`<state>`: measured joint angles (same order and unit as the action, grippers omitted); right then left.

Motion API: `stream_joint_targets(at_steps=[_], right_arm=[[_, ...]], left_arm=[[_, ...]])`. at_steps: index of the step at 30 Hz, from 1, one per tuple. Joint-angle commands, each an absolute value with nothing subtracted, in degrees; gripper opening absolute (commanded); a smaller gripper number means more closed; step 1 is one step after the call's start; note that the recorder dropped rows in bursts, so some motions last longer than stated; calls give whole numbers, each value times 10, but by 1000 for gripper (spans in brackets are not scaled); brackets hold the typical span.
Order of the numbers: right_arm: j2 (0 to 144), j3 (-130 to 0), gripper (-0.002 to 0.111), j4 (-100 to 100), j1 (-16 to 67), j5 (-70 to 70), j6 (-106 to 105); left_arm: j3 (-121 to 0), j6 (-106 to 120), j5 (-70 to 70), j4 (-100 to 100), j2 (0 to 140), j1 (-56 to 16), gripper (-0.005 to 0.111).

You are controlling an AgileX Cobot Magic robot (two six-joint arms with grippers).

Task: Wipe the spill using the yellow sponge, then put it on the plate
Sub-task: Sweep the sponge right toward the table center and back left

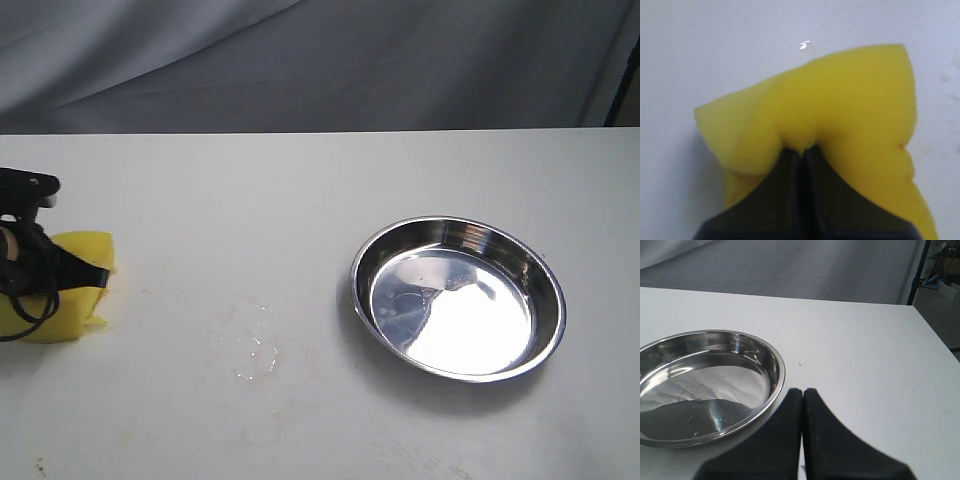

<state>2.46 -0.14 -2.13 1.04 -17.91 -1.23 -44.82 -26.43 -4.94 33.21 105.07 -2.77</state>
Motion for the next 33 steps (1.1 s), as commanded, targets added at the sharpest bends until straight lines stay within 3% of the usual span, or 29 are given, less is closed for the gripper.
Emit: stream_joint_targets(at_steps=[1,14,33], right_arm=[[22,0,0,-19,6,-177,-10],[22,0,0,-19,6,-177,-10],[22,0,0,-19,6,-177,-10]], left_arm=[[-434,-265,-39,323,1067,-104,0],[-434,-271,-26,311,1067,-213,0],[-434,-279,0,289,1066,-233,0]])
